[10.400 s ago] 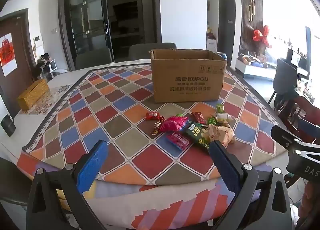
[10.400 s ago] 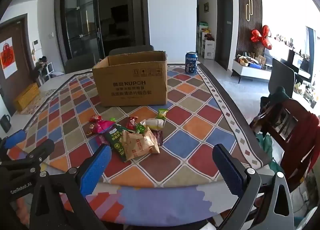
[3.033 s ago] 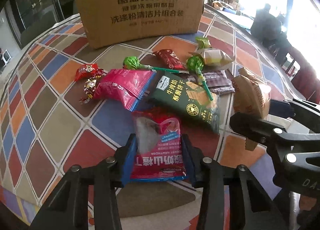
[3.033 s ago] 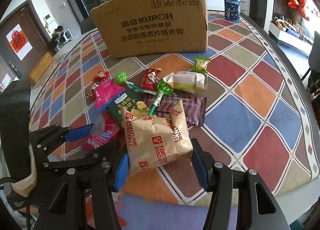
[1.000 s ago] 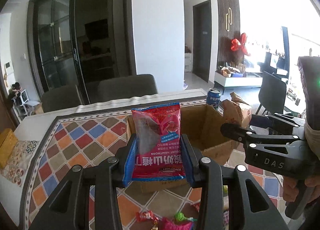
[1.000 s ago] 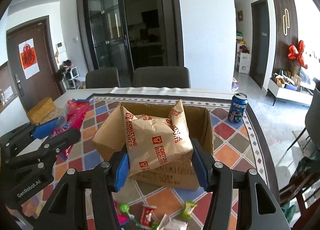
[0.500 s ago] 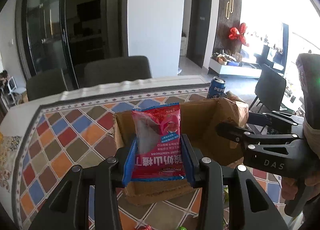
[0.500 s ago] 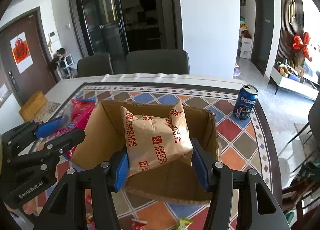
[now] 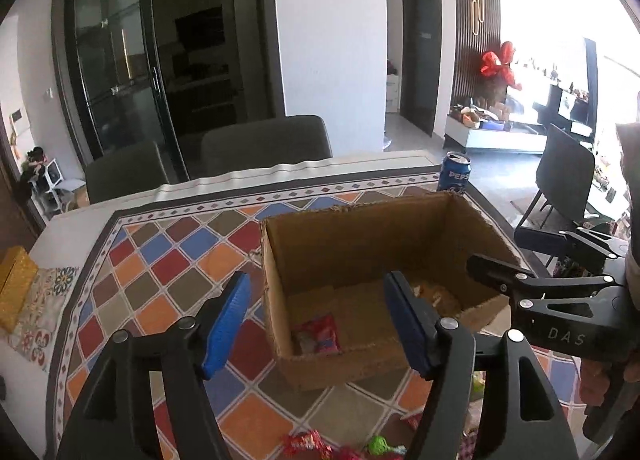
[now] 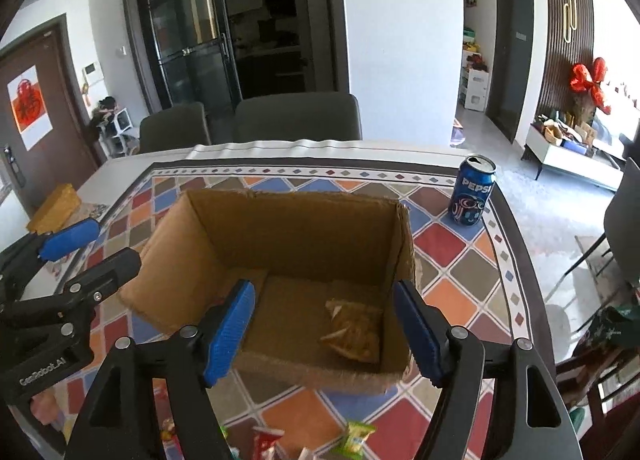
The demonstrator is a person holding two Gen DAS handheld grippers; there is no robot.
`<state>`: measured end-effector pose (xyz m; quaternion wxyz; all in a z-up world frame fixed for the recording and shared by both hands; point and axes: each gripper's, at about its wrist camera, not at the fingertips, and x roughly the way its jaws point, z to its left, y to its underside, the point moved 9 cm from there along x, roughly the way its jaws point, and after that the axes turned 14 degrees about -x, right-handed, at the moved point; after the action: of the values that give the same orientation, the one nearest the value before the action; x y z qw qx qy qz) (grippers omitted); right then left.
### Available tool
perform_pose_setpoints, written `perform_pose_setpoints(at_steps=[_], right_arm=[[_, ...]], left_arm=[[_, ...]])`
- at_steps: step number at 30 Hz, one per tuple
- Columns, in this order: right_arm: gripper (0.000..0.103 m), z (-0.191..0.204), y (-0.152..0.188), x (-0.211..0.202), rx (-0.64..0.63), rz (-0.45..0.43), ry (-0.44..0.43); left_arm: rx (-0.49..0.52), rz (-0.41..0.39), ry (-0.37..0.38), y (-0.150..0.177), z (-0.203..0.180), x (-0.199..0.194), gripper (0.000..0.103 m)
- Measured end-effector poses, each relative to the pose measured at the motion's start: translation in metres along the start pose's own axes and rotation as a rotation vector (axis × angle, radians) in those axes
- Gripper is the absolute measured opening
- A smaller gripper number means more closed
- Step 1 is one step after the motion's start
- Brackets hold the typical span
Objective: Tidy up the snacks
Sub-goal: 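Move both tools back toward the remaining snacks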
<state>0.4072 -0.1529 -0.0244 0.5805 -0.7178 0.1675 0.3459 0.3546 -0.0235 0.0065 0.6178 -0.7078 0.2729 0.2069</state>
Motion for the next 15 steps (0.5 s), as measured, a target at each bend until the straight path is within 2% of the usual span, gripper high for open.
perform_pose_setpoints(at_steps=[5,15], right_arm=[[0.072,0.005,0.010,-0.020,-0.011,-0.005,0.009],[0.072,0.016,0.046,-0.030,-0.010,0.061,-0.014]], left_arm=[[0.012,-0.012,-0.004,0.011,-0.002,-0.021,0.072],[0.039,0.007,0.012,0.047,-0.005,-0.039,0.072]])
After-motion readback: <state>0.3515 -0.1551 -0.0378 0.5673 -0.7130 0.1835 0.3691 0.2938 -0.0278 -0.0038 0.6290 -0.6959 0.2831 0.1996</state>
